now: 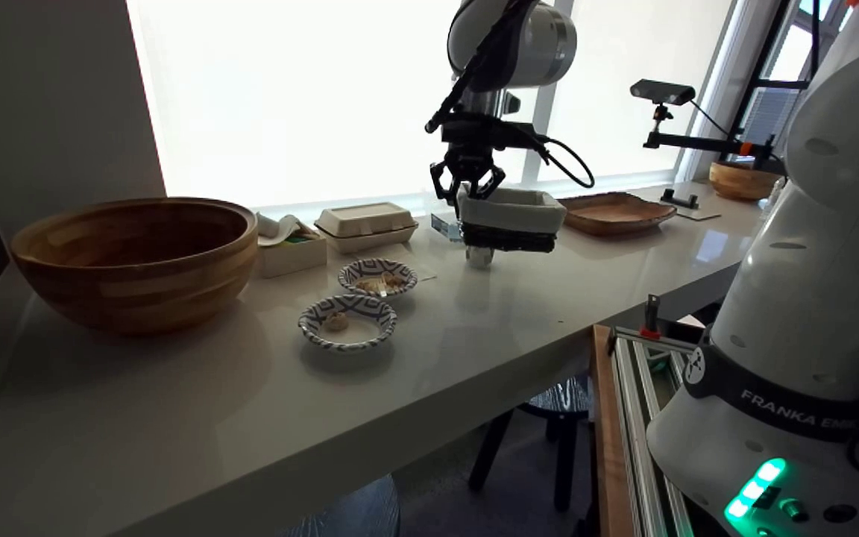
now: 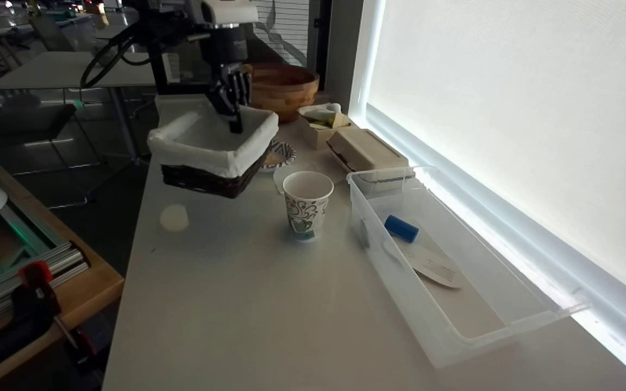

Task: Put the brown basket on the takeaway pack

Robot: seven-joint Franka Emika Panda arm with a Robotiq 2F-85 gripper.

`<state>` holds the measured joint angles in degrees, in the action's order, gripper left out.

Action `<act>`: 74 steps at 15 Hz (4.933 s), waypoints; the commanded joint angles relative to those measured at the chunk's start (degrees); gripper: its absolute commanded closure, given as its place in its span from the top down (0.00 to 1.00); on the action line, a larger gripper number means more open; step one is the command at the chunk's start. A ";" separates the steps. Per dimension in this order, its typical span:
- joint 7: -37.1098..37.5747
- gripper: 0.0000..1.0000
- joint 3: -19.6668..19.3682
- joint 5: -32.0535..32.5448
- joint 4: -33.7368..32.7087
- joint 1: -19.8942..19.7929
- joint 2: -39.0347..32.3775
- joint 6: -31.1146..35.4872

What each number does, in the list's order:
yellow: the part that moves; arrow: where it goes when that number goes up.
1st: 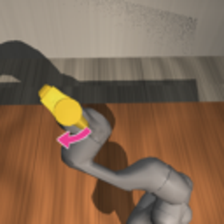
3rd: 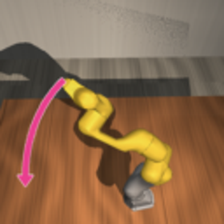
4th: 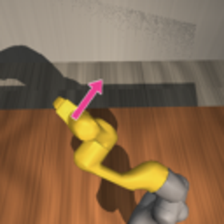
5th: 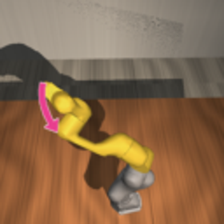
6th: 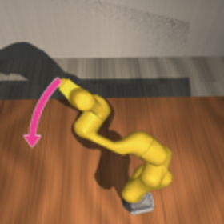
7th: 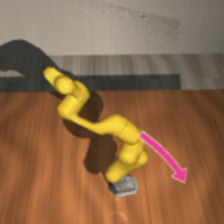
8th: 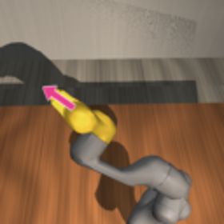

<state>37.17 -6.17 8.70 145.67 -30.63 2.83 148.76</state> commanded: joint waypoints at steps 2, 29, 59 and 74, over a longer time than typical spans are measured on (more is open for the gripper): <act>-1.90 0.04 -6.22 3.44 -11.88 4.85 -1.88 -6.83; -36.49 0.04 -4.60 -14.56 -55.54 9.00 -32.75 -6.22; -31.21 0.48 -3.64 -13.89 -74.44 10.33 -52.86 -16.79; -42.63 0.99 7.75 -26.02 -66.52 10.44 -31.01 -26.91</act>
<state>-5.84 -0.19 -11.91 75.57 -20.84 -33.60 128.73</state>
